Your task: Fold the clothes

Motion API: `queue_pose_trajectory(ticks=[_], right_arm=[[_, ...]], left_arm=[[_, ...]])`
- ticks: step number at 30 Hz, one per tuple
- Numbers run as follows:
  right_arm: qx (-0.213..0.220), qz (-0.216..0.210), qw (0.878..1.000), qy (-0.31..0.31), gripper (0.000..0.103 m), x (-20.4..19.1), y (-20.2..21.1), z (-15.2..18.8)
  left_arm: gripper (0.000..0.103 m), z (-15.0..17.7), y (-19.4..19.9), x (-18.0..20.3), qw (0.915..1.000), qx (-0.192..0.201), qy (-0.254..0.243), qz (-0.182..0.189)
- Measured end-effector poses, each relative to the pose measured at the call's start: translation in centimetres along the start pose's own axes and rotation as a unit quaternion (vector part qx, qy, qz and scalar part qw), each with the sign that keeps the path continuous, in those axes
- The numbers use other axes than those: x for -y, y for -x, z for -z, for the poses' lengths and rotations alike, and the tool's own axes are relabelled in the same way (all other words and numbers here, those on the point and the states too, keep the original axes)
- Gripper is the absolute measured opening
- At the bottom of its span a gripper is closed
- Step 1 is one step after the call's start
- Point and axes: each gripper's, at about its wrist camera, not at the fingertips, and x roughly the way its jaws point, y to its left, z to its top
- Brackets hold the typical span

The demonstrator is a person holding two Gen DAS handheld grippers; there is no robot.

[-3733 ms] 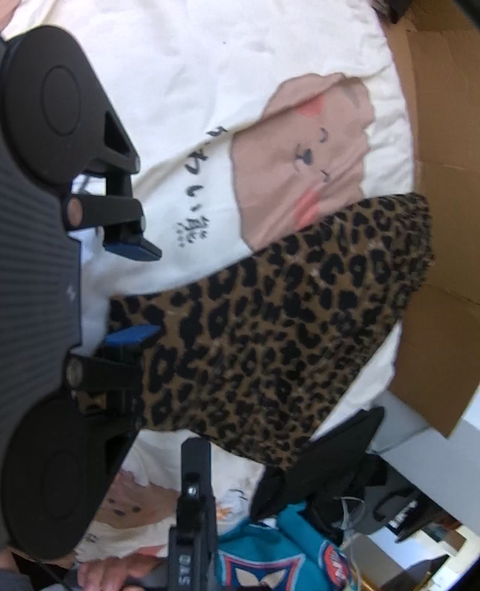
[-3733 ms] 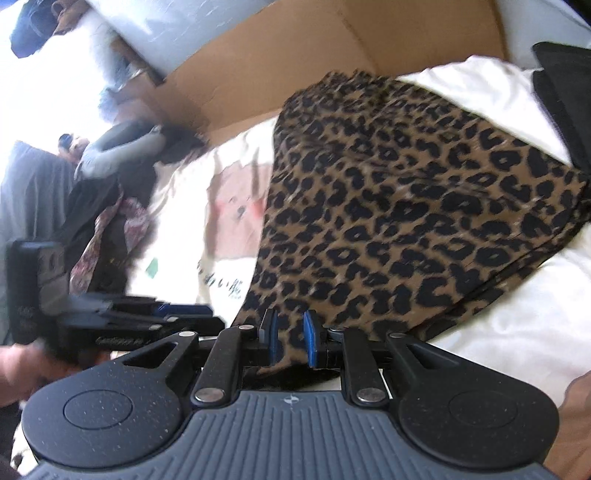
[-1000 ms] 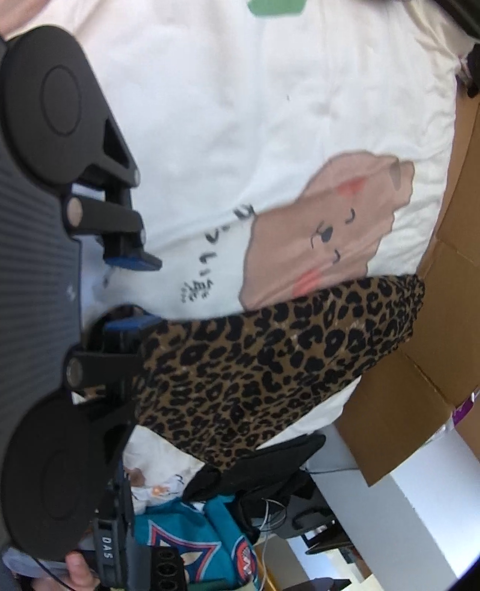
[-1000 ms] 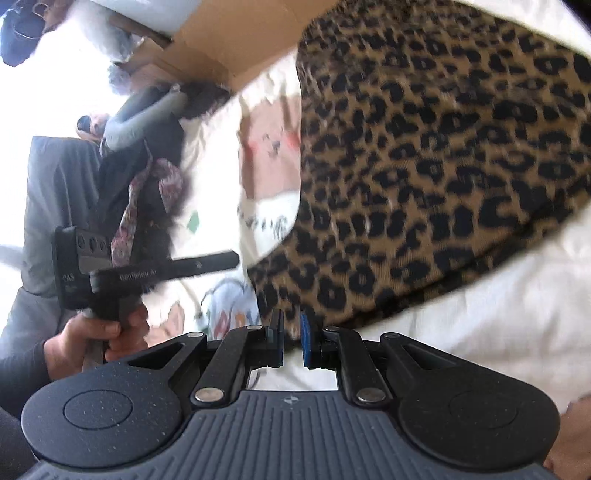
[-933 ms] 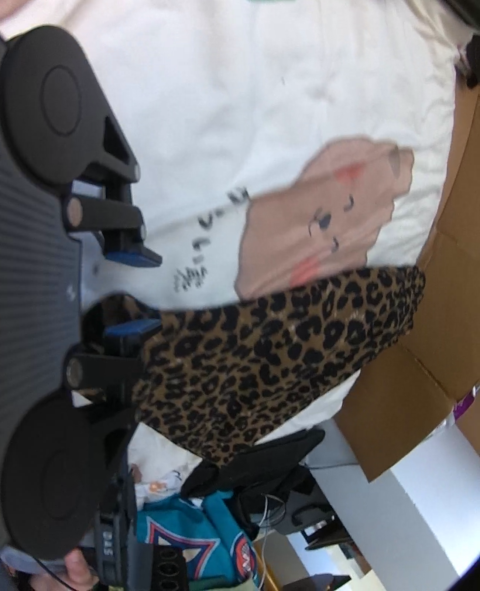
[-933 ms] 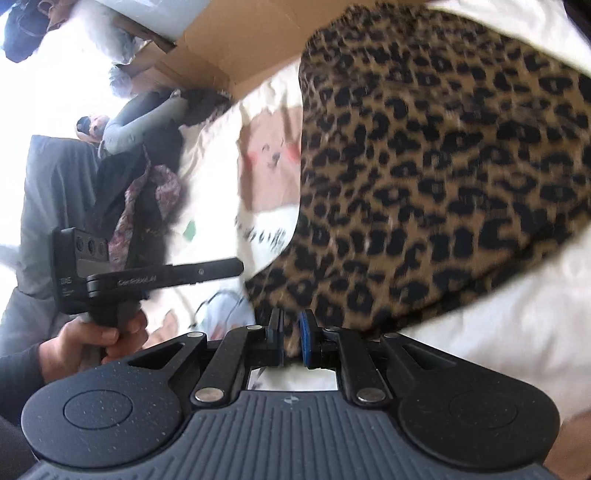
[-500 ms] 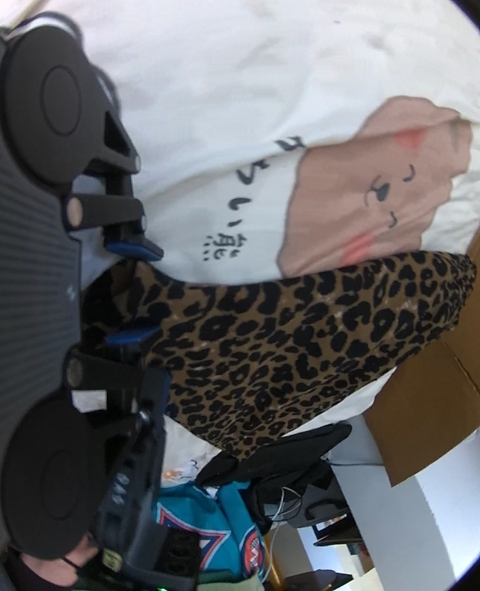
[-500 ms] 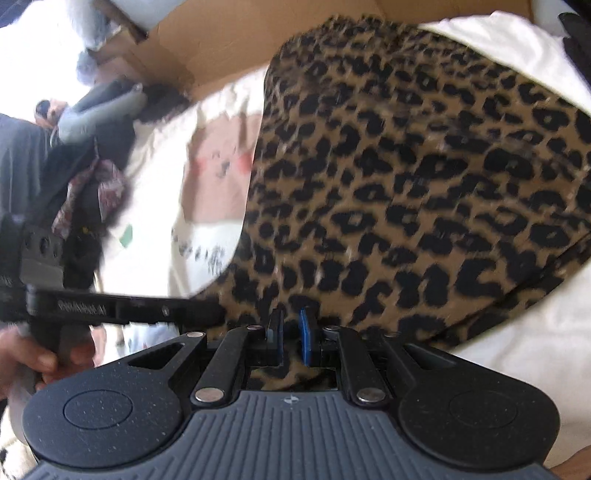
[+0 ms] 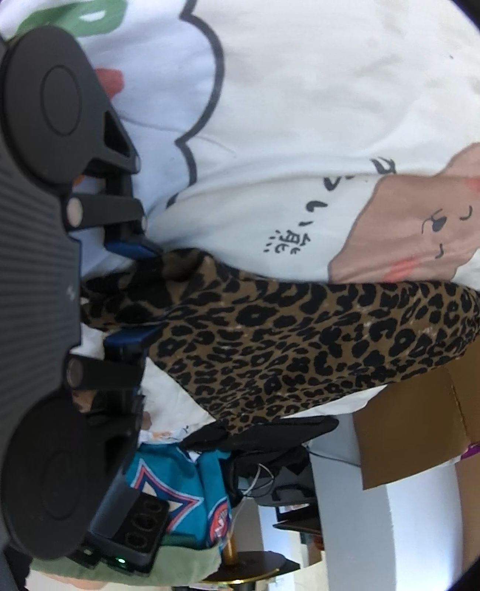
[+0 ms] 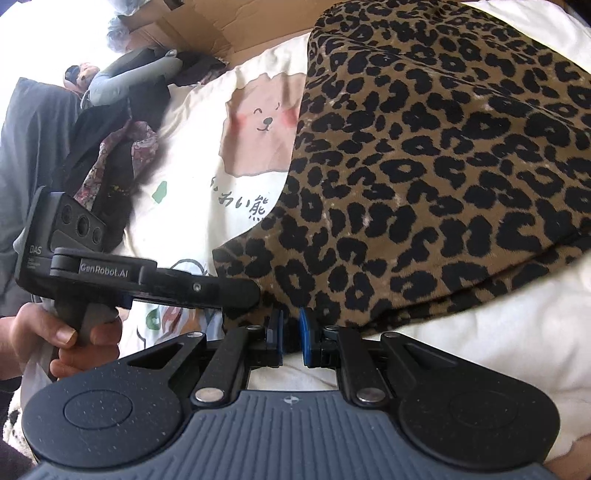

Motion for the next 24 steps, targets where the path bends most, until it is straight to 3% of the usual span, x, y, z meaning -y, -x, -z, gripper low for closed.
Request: queue_pose_trajectory(ticks=[3,13,14,15,16,19,23,24], right_arm=[[-0.001,0.006,1.0,0.002,0.009,0.2,0.6,0.3],[0.017,0.008,1.0,-0.008,0.01,0.9,1.9,0.1],[0.023,0.01,1.0,-0.011,0.01,1.1,2.1,-0.2],[0.03,0.013,0.999,-0.015,0.01,1.4,2.4,-0.4],[0.036,0.017,0.999,-0.019,0.01,1.7,2.7,-0.7],[0.062,0.034,0.997,-0.038,0.01,2.9,3.7,-1.5],[0.108,0.083,0.988,-0.069,0.029,5.6,5.8,-2.1],[0.118,0.097,0.985,-0.078,0.029,6.4,6.3,-2.1]], left_arm=[[0.03,0.1,-0.1,0.1,0.9998,-0.005,0.006,0.021],[0.03,0.7,-1.0,0.2,0.9998,-0.003,0.014,0.013],[0.027,0.7,-1.1,0.1,0.9997,-0.004,0.019,0.012],[0.013,0.7,-1.1,-0.1,0.9997,-0.005,0.024,0.009],[0.008,0.8,-1.2,-0.3,0.9996,-0.007,0.027,0.007],[0.007,1.0,-1.0,-0.4,0.9995,-0.006,0.03,0.006],[0.007,1.0,-0.8,-0.1,0.9996,-0.006,0.026,0.002],[0.007,1.0,-0.7,-0.1,0.9997,-0.006,0.026,0.001]])
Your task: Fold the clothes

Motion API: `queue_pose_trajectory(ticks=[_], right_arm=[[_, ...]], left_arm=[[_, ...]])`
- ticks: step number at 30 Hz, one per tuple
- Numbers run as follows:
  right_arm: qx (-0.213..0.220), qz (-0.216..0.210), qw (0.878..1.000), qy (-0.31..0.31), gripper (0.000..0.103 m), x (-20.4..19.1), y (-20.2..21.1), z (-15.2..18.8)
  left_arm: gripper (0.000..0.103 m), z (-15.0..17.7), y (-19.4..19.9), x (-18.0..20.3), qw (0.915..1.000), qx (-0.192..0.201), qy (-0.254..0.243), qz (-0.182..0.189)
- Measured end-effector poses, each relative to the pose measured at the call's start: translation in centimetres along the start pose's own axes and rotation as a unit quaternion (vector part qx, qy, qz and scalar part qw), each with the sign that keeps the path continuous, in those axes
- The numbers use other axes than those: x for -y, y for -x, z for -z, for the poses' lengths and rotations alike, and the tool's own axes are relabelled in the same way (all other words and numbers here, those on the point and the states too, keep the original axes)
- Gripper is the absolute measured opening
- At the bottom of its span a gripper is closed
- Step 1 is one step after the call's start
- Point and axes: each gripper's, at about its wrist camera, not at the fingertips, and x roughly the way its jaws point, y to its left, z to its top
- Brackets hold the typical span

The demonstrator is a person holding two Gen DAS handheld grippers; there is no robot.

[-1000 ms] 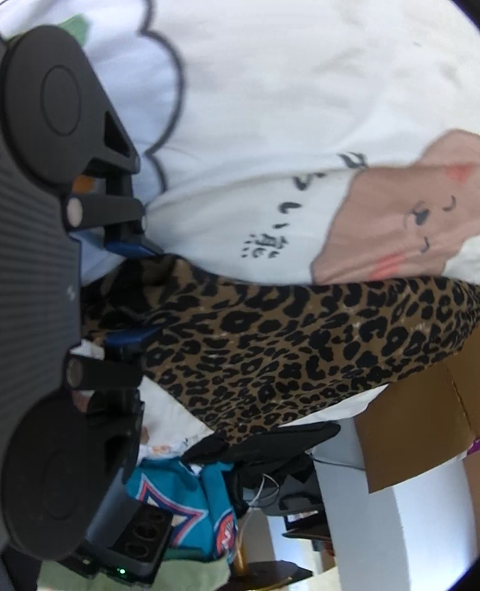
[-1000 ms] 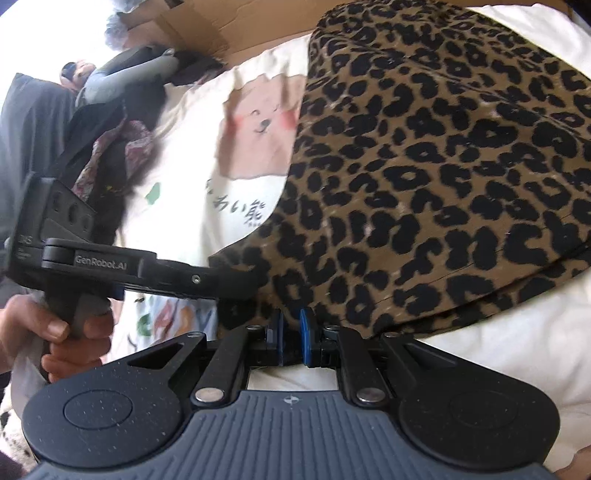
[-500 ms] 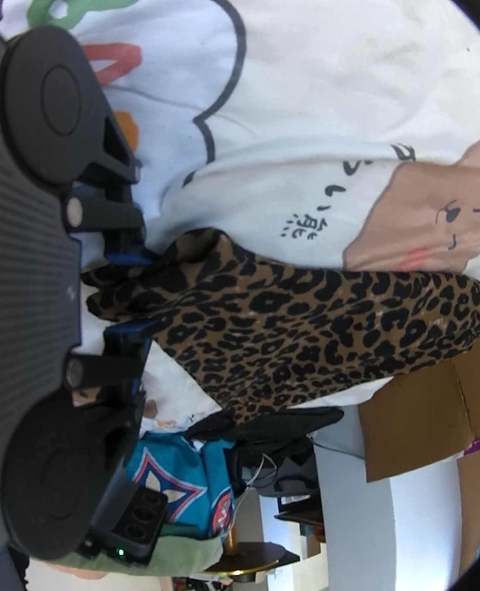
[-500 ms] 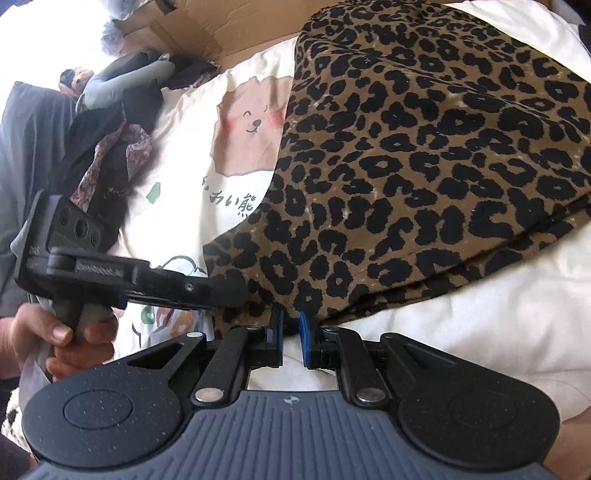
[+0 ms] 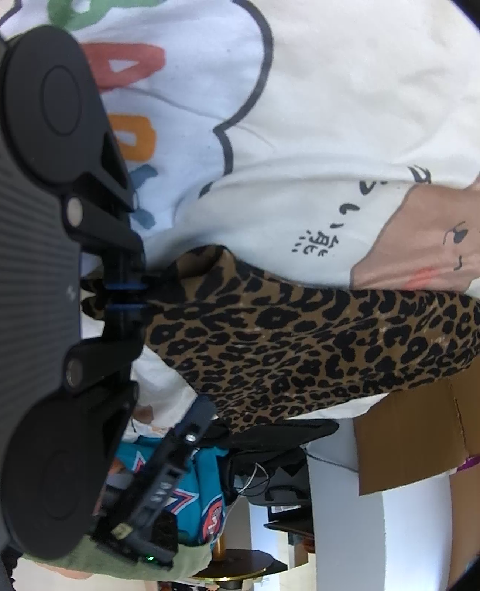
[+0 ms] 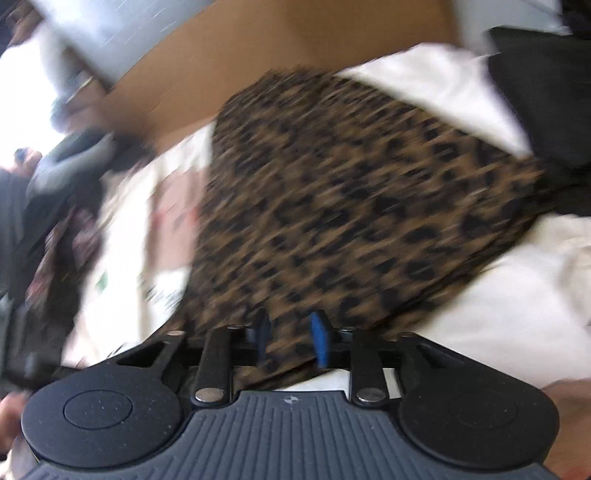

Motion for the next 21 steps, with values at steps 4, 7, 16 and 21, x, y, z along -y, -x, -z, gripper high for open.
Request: queue_pose_trajectory(ticks=[4,7,16,21], right_arm=[[0.037,0.065,0.996,-0.041,0.039,3.6,1.1,-1.0],[0.062,0.09,0.99,-0.092,0.039,6.3,1.6,-1.6],[0.086,0.104,0.974,-0.182,0.047,10.9,1.0,-2.3],[0.097,0.094,0.969,-0.208,0.052,12.1,1.0,-2.4]], left_arm=[[0.007,-0.1,0.1,-0.1,1.0,-0.001,0.002,-0.004],[0.007,-0.2,0.2,0.1,1.0,-0.002,-0.001,-0.005],[0.007,-0.4,0.5,0.1,0.9999,-0.007,-0.008,-0.013],[0.007,-0.4,0.4,0.3,0.9998,-0.009,-0.01,-0.016]])
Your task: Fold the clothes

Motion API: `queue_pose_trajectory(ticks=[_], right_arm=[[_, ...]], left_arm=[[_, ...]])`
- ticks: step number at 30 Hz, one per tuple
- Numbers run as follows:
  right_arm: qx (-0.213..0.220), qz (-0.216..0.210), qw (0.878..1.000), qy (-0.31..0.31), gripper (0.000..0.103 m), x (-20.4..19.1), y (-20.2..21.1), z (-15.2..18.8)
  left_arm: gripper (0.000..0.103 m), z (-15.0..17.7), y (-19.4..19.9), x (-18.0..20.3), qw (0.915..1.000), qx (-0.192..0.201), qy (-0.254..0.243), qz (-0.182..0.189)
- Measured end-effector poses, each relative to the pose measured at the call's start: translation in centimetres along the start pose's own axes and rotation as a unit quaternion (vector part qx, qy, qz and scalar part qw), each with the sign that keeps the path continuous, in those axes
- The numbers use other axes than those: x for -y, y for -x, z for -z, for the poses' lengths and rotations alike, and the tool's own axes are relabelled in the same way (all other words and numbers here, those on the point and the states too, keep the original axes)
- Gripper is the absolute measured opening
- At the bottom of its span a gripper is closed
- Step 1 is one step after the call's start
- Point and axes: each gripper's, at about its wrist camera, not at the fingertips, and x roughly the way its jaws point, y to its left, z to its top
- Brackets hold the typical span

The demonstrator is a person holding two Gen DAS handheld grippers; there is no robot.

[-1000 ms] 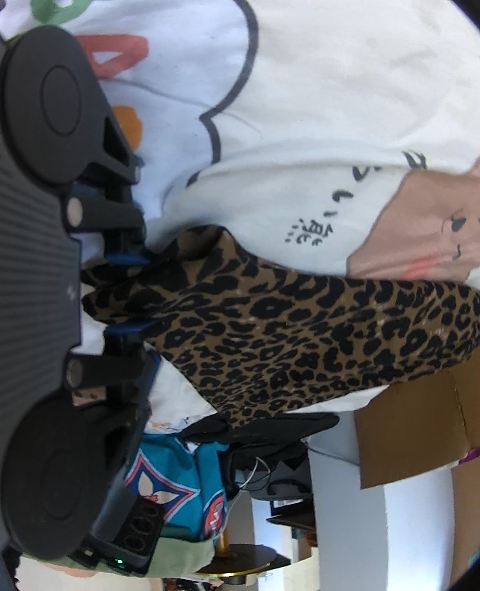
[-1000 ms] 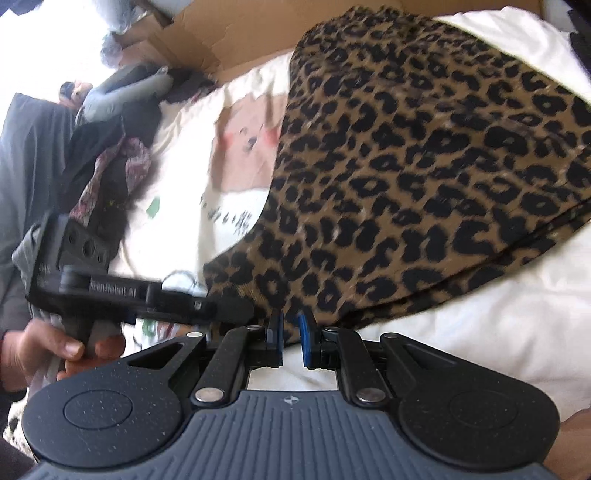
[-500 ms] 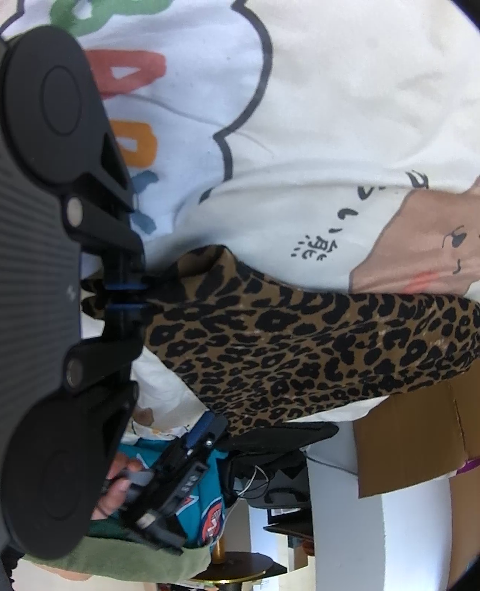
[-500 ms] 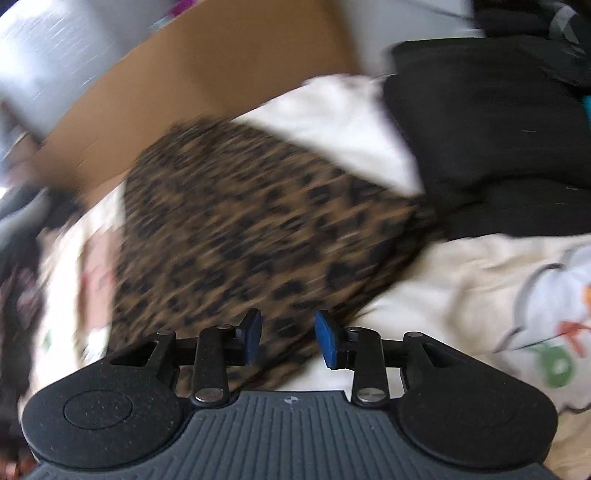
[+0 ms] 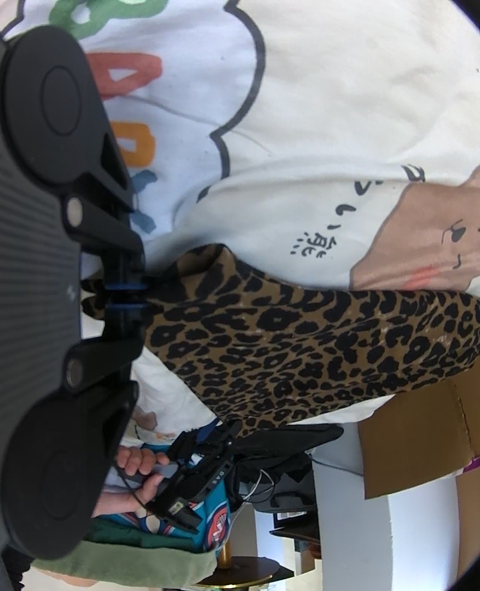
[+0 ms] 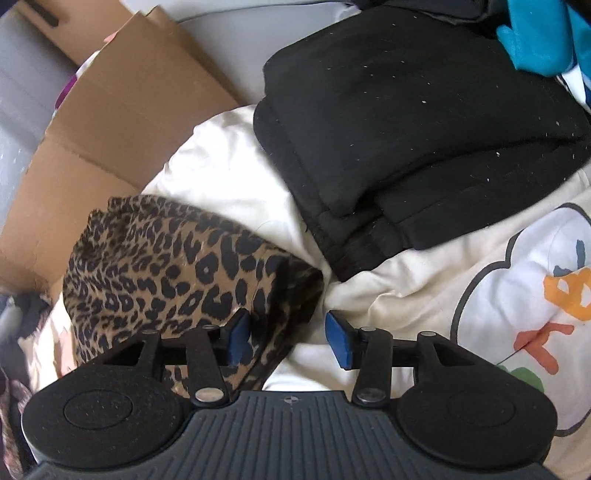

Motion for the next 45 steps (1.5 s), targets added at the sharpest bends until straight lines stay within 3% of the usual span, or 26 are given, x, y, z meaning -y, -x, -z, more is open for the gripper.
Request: queue_pose_trajectory(ticks=[15,26,29,34,37,39,45], right_arm=[[0.004,-0.052,0.997,-0.064,0.05,1.4,-0.5,-0.6],[0.018,-0.071,0.996,-0.05,0.049,0.7,-0.4,-1.0],[0.02,-0.066,0.997,-0.046,0.043,0.7,-0.7,-1.1],[0.021,-0.059,0.997,-0.036,0.04,0.6,-1.0,-1.2],[0.02,-0.053,0.998,-0.032,0.029,0.7,-1.1,-1.3],[0.017,-0.053,0.998,-0.028,0.013,0.7,-1.2,-1.3],[0.014,-0.062,0.998,-0.004,0.007,0.2,-0.2,-1.6]], left_arm=[[0.007,-0.1,-0.2,0.3,1.0,-0.002,-0.004,-0.008],[0.007,-0.2,-0.5,0.2,0.9999,-0.003,0.0,-0.01],[0.007,-0.2,-0.6,0.2,0.9999,-0.004,-0.001,-0.011],[0.007,-0.3,-0.6,0.3,0.9999,-0.005,-0.002,-0.013],[0.007,-0.3,-0.6,0.3,0.9999,-0.004,-0.003,-0.014],[0.007,-0.4,-0.6,0.4,0.9999,-0.004,-0.003,-0.015],[0.006,-0.8,-0.1,1.7,0.999,-0.014,-0.027,-0.032]])
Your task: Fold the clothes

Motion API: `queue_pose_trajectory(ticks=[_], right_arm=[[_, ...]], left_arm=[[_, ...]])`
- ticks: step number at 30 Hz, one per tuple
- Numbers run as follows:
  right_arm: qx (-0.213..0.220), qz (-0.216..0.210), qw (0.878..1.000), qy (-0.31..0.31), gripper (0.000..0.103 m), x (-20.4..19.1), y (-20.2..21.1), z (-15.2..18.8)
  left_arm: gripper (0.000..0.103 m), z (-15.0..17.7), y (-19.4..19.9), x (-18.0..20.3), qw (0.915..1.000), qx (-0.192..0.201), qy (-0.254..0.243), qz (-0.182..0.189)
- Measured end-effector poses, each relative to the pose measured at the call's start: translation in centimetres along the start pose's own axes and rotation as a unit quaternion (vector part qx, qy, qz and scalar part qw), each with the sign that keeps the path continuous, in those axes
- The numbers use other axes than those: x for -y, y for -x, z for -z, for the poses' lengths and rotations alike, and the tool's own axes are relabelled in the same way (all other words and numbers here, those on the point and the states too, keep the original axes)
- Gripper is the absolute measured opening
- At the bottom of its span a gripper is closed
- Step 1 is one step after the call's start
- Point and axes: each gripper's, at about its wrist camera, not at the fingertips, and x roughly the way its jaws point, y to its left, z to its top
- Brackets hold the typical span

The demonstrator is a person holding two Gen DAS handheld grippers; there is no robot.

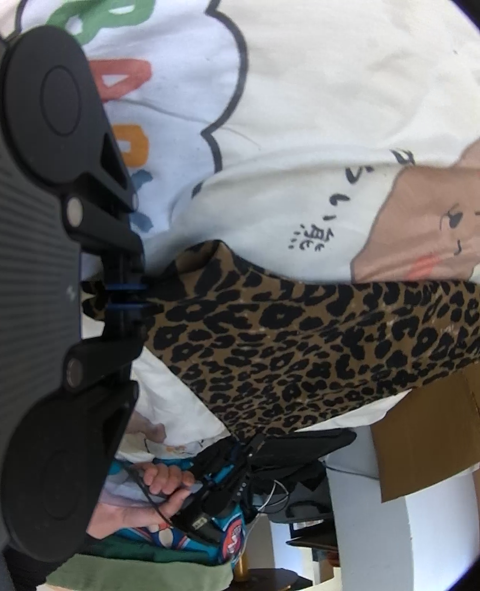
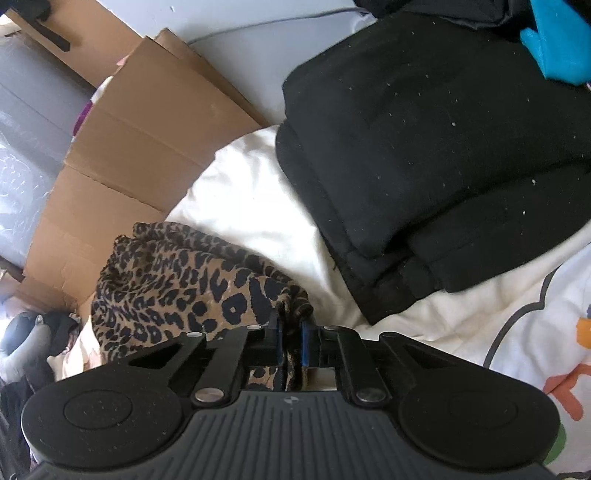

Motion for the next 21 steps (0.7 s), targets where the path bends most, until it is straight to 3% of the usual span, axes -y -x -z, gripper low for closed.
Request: queue_pose_trajectory(ticks=[11,21], right_arm=[[-0.017,-0.014,1.0,-0.012,0.006,-0.1,3.3,0.4],[-0.073,-0.015,0.997,-0.022,0.006,0.9,7.5,3.7]], left_arm=[[0.006,-0.7,4.4,2.2,0.9991,-0.015,-0.035,-0.018],[0.006,1.3,6.8,2.5,0.9964,-0.059,-0.048,-0.035]])
